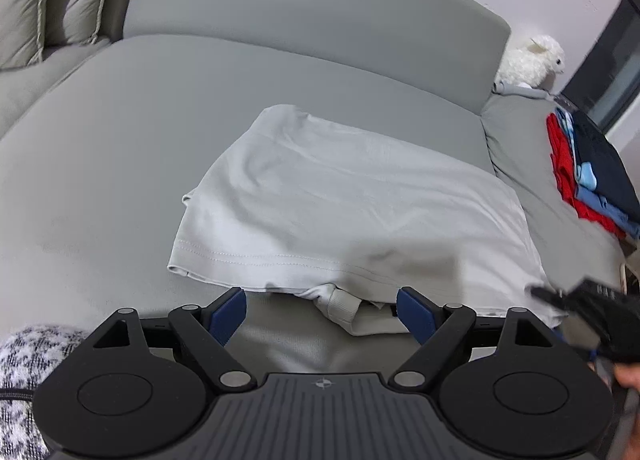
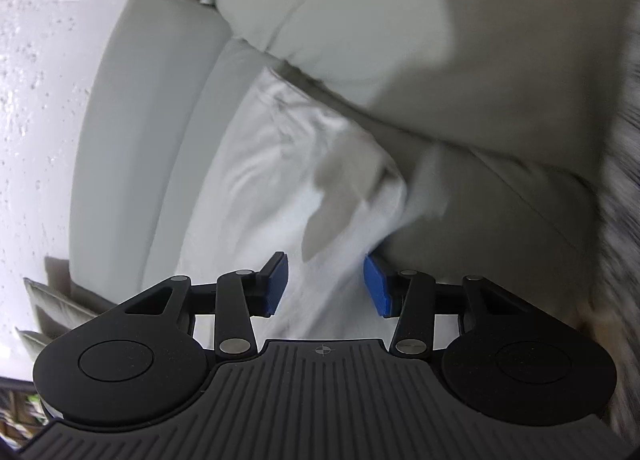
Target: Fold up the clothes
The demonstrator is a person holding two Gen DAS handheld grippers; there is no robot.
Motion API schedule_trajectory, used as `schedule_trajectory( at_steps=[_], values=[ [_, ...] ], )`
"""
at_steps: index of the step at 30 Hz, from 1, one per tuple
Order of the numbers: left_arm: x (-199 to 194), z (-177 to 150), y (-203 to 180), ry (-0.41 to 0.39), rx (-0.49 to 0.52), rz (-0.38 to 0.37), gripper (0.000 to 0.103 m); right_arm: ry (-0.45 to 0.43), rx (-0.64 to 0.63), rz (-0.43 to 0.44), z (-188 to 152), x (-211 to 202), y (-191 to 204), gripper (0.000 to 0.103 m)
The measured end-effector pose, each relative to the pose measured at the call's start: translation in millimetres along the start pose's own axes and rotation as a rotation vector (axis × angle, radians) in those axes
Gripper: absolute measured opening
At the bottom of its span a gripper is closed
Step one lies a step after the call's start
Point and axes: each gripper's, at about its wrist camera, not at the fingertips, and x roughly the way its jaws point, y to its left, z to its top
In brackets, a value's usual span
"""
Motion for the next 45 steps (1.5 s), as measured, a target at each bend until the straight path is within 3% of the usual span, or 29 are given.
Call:
schedule_trajectory(
  at_steps=[4,6,8,9,10,11,14,17,20,24,26,29,31,33,38,41,45],
  values=[
    [0,0,4,-0.001,-0.028,0.005,0.082,-0.061,0.062,0.061,2,5,-6,0.07],
    [-1,-1,5,-0.004,-0.03,0.011,0.082,-0.089,0.018,0.061,2,11,3,0.081],
    [-3,-2,5,-0.012,-0.025,0.017,0.082,-0.117,-0.037,0.039,2,16,15,0.083],
    [-5,-3,5,-0.02,-0.025,0.021,0.082,-0.132,-0.053,0.025,2,18,19,0.071],
    [-7,-3,8,-0.028,-0.03,0.02,0.082,-0.148,-0.062,0.006,4,16,21,0.036],
    [-8,-3,11,-0.033,-0.041,0.018,0.082,-0.135,-0.058,0.009,10,15,18,0.015],
    [-10,-2,18,-0.042,-0.074,0.015,0.082,-0.076,-0.034,0.03,20,12,13,0.009],
    [-14,-1,25,-0.046,-0.099,0.033,0.082,-0.077,-0.282,-0.042,15,4,49,0.006],
    [-17,11,27,0.0,-0.041,0.155,0.081,-0.098,-0.601,-0.183,-2,2,101,0.006],
    [-32,25,44,-0.07,0.028,0.237,0.083,-0.14,-0.982,-0.3,-41,6,167,0.006],
    [-35,29,61,-0.082,0.005,0.257,0.083,-0.158,-1.136,-0.317,-65,10,195,0.006],
    [-34,27,94,-0.057,-0.131,0.245,0.081,-0.172,-1.34,-0.296,-110,21,232,0.006],
    [-34,22,112,-0.046,-0.233,0.221,0.079,-0.171,-1.421,-0.273,-135,27,247,0.006],
    [-38,21,123,-0.065,-0.272,0.204,0.079,-0.14,-1.523,-0.233,-174,38,258,0.006],
    [-34,21,136,-0.032,-0.321,0.136,0.075,0.032,-1.682,-0.198,-247,74,252,0.005],
    [-34,19,142,-0.037,-0.36,0.096,0.075,0.144,-1.697,-0.243,-265,97,241,0.006],
    [-35,19,140,-0.046,-0.366,0.081,0.075,0.137,-1.627,-0.239,-256,95,247,0.006]
  ],
)
